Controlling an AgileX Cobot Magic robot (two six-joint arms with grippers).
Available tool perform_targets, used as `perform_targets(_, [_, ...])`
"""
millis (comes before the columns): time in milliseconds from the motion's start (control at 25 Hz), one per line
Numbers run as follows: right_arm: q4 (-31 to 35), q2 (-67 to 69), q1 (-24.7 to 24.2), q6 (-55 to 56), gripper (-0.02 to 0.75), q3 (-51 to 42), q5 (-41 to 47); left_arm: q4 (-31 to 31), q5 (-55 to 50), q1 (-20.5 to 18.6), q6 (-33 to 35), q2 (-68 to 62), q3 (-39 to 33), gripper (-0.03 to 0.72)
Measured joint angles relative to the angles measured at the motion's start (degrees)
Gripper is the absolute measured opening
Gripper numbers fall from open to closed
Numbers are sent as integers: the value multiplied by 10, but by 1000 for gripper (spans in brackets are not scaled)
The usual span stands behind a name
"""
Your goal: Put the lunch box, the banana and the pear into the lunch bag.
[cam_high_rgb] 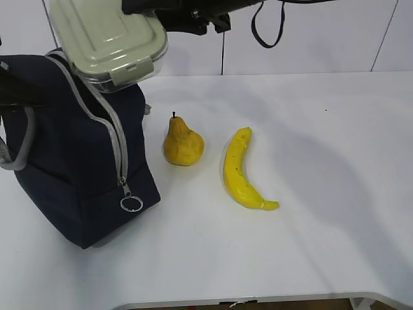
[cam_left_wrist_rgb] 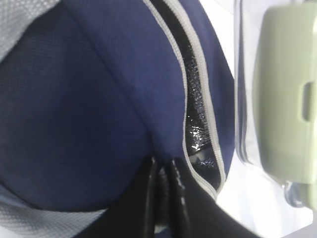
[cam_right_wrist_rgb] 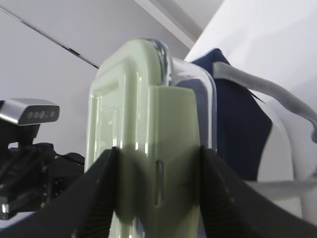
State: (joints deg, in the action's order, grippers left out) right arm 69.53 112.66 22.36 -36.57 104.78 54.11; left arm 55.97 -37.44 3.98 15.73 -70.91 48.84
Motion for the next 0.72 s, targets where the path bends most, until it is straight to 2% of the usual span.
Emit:
perform_targets(240, [-22,40,24,9,377,68,-1,3,-4,0,10,0,0,5])
perform_targets(720, [-239,87,63,28,377,149,7,5,-8,0,13,0,0,4])
